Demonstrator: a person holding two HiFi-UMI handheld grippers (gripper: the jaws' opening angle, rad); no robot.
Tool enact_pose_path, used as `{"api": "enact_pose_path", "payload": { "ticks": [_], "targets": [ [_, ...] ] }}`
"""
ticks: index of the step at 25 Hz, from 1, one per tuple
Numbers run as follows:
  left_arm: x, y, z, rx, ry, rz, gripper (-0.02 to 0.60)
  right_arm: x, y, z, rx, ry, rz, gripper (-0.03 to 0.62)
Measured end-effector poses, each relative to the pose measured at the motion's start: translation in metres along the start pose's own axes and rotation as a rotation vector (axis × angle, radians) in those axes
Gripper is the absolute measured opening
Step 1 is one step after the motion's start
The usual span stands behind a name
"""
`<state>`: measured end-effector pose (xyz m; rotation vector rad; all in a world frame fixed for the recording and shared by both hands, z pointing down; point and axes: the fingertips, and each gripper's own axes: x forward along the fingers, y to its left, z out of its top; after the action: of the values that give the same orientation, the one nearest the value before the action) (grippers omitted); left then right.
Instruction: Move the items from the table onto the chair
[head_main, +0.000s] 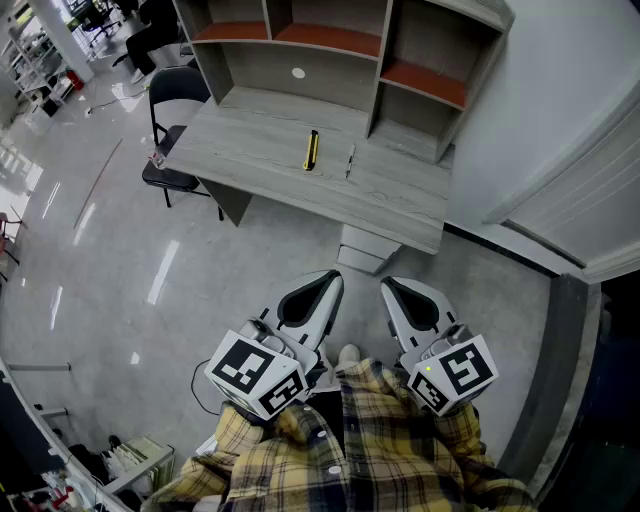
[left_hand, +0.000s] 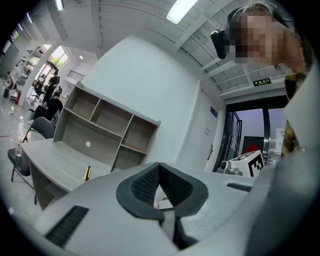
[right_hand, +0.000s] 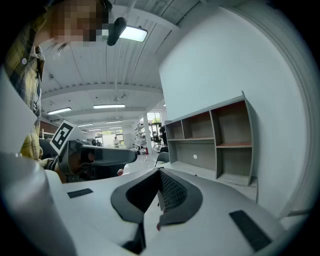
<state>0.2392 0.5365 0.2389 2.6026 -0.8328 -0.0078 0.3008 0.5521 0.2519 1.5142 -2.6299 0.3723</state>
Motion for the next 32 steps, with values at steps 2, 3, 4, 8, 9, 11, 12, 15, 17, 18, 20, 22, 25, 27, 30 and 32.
{"api": "enact_pose_path", "payload": {
  "ticks": [2, 3, 4, 8, 9, 11, 12, 15, 17, 18, 20, 22, 25, 27, 30, 32],
  "targets": [
    [0.002, 0.0, 0.0, -0.005, -0.005, 0.005, 0.005, -0.002, -0.005, 0.0, 0.006, -0.008, -0.005, 0.017],
    [0.003, 0.001, 0.0, -0.006, -0.007, 0.008, 0.005, -0.003, -0.007, 0.0, 0.01, -0.012, -0.007, 0.017],
    [0.004, 0.002, 0.0, -0.006, -0.01, 0.012, 0.005, -0.004, -0.009, 0.0, 0.014, -0.016, -0.007, 0.017],
    [0.007, 0.005, 0.002, 0.005, -0.022, 0.031, 0.005, -0.009, -0.017, 0.0, 0.023, -0.03, -0.004, 0.017],
    [0.009, 0.005, 0.002, 0.008, -0.025, 0.035, 0.005, -0.011, -0.019, 0.0, 0.023, -0.034, -0.003, 0.017],
    [0.012, 0.004, 0.004, 0.01, -0.033, 0.043, 0.005, -0.015, -0.022, 0.002, 0.02, -0.041, -0.002, 0.017],
    [0.013, 0.003, 0.005, 0.007, -0.041, 0.047, 0.005, -0.018, -0.024, 0.002, 0.019, -0.043, -0.002, 0.017],
    [0.016, 0.004, 0.007, -0.006, -0.061, 0.067, 0.005, -0.024, -0.031, -0.001, 0.024, -0.046, 0.005, 0.017],
    [0.016, 0.005, 0.006, -0.005, -0.066, 0.09, 0.005, -0.026, -0.034, -0.004, 0.032, -0.045, 0.015, 0.017],
    [0.015, 0.007, 0.005, -0.007, -0.069, 0.104, 0.005, -0.026, -0.035, -0.006, 0.036, -0.044, 0.022, 0.017],
    [0.012, 0.011, 0.002, -0.017, -0.071, 0.134, 0.005, -0.024, -0.036, -0.009, 0.045, -0.037, 0.042, 0.017],
    [0.009, 0.018, -0.001, -0.029, -0.07, 0.166, 0.005, -0.019, -0.035, -0.013, 0.053, -0.024, 0.068, 0.017],
    [0.005, 0.034, -0.001, -0.041, -0.074, 0.198, 0.005, -0.005, -0.033, -0.019, 0.066, -0.005, 0.105, 0.017],
    [0.005, 0.048, 0.003, -0.041, -0.077, 0.209, 0.005, 0.01, -0.033, -0.021, 0.067, 0.007, 0.117, 0.017],
    [0.006, 0.076, 0.011, -0.046, -0.081, 0.221, 0.005, 0.039, -0.034, -0.02, 0.065, 0.022, 0.123, 0.017],
    [0.007, 0.098, 0.018, -0.043, -0.076, 0.221, 0.005, 0.062, -0.033, -0.018, 0.067, 0.026, 0.121, 0.017]
  ]
}}
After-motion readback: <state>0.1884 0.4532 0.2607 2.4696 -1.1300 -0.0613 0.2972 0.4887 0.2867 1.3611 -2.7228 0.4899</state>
